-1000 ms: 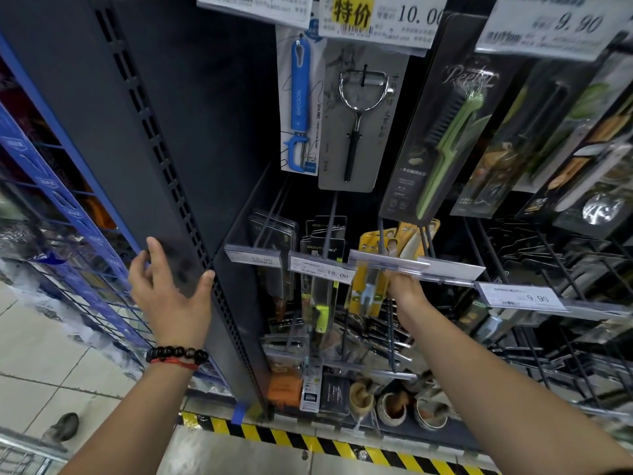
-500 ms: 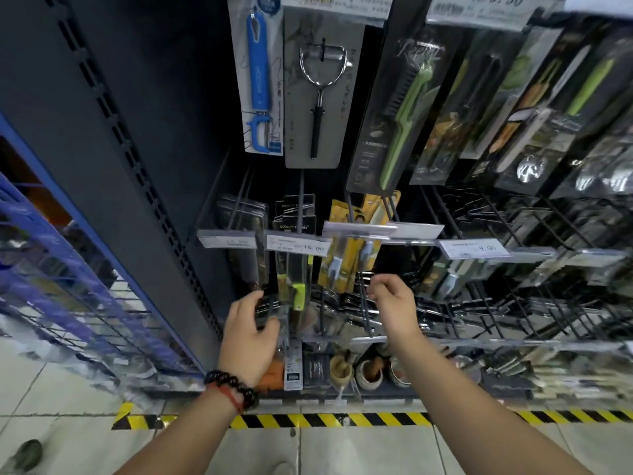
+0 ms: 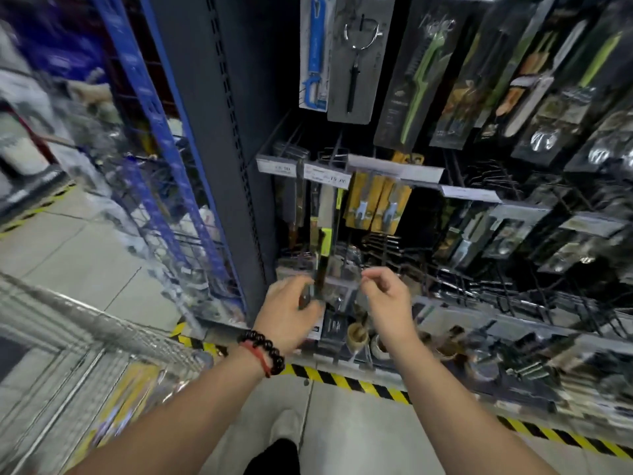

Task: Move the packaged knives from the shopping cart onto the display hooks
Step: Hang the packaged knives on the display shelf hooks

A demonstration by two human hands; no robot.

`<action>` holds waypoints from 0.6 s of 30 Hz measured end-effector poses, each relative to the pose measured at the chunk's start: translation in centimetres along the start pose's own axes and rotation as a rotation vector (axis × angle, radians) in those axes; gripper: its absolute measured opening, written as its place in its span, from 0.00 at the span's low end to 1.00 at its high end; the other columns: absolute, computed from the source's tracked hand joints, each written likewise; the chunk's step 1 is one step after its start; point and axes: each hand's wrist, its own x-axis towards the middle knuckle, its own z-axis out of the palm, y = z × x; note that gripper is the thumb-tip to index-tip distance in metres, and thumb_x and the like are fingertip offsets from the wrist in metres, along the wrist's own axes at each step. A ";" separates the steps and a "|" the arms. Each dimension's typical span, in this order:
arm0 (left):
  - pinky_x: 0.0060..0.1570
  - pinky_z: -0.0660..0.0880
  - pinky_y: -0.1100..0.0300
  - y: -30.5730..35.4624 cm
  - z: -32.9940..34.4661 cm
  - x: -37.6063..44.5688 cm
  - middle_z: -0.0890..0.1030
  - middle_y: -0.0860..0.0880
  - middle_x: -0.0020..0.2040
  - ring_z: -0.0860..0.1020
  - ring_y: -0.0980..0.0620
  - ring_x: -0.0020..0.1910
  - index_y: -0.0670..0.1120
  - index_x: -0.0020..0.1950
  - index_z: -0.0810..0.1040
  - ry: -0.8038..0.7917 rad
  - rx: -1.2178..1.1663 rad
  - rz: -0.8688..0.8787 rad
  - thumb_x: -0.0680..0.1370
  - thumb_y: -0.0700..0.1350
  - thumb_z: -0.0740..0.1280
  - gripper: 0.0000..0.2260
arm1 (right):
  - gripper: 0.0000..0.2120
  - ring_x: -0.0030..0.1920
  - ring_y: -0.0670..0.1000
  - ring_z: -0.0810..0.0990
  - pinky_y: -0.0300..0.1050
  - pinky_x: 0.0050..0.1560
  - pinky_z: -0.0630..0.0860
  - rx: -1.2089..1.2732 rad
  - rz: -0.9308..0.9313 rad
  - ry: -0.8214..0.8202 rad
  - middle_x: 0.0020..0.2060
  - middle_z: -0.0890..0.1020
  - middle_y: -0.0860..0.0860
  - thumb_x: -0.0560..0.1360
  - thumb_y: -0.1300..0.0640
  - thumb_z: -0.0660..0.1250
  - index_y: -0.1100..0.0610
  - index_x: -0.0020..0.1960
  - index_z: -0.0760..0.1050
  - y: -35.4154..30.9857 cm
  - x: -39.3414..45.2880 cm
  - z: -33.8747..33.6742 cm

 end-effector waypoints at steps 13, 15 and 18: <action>0.58 0.67 0.64 -8.7 -10.7 -16.9 0.76 0.51 0.63 0.73 0.53 0.61 0.47 0.64 0.75 0.399 -0.117 -0.177 0.77 0.43 0.64 0.15 | 0.07 0.35 0.54 0.75 0.48 0.37 0.71 0.024 -0.045 -0.341 0.38 0.80 0.59 0.77 0.61 0.64 0.52 0.43 0.78 -4.5 -14.3 13.5; 0.58 0.63 0.65 -11.3 -13.0 -20.0 0.75 0.51 0.64 0.71 0.54 0.63 0.48 0.65 0.74 0.408 -0.108 -0.205 0.77 0.42 0.64 0.16 | 0.08 0.35 0.54 0.74 0.49 0.38 0.72 0.032 -0.038 -0.369 0.36 0.79 0.59 0.76 0.62 0.65 0.51 0.42 0.78 -4.8 -16.6 16.8; 0.58 0.62 0.65 -16.7 -16.5 -25.3 0.75 0.52 0.63 0.71 0.54 0.63 0.50 0.64 0.74 0.452 -0.110 -0.271 0.77 0.42 0.65 0.15 | 0.09 0.35 0.49 0.73 0.46 0.40 0.70 0.039 -0.046 -0.436 0.32 0.77 0.52 0.74 0.62 0.66 0.50 0.40 0.77 -5.4 -21.0 23.2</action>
